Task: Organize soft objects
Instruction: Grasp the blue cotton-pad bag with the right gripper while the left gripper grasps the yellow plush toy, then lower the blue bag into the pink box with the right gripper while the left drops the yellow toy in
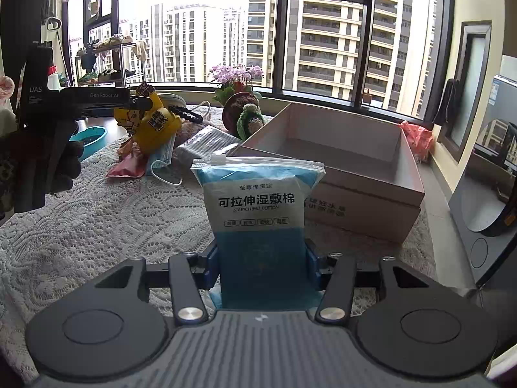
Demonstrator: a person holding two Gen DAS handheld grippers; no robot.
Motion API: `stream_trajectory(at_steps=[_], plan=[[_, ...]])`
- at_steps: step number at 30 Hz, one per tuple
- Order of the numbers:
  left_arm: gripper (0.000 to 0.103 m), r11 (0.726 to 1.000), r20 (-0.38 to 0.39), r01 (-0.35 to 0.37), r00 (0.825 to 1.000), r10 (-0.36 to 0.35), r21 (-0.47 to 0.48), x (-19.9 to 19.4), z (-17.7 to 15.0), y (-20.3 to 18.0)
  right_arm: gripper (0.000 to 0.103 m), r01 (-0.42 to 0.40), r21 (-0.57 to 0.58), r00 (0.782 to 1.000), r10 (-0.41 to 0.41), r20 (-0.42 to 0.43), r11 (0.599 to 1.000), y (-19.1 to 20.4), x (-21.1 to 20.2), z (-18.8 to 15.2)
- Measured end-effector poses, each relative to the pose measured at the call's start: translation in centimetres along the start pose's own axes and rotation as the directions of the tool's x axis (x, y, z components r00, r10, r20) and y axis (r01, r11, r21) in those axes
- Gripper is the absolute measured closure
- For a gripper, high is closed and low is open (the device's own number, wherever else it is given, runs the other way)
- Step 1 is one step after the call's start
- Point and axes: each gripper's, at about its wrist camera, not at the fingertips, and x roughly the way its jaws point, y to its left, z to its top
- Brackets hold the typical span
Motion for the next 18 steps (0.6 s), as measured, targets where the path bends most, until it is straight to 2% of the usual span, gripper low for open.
stream_trajectory(at_steps=[2,4,6,7,10,18], plan=[[0.023,1.0,-0.008,-0.004,1.0,0.004,0.027,1.4,-0.3,-0.4,0.052,-0.005,0.045,1.0,0.005,-0.01,0.999,-0.8,-0.8,-1.2],[0.022,0.998,-0.049,-0.027,0.998,0.03,0.063,2.8,-0.7,-0.7,0.052,-0.007,0.069,1.0,0.008,-0.008,0.998,-1.3,-1.1,-2.1],[0.02,0.997,-0.081,-0.044,0.995,0.049,0.065,3.8,-1.1,-0.6,0.052,-0.007,0.082,1.0,0.008,-0.007,0.997,-1.5,-1.3,-2.9],[0.019,0.998,-0.071,-0.042,0.996,0.046,0.056,3.8,-1.3,-0.5,0.052,-0.004,0.085,1.0,0.005,-0.009,0.996,-1.6,-1.2,-3.1],[0.024,0.998,-0.039,-0.031,0.999,0.034,0.062,3.3,-1.6,-0.3,0.052,0.016,0.082,1.0,-0.015,-0.011,0.996,-1.4,-0.8,-3.4],[0.039,0.981,-0.009,0.049,0.999,-0.048,0.19,-0.5,-2.1,-1.2,0.053,0.018,0.109,1.0,-0.019,0.009,0.994,-1.3,-0.9,-3.4]])
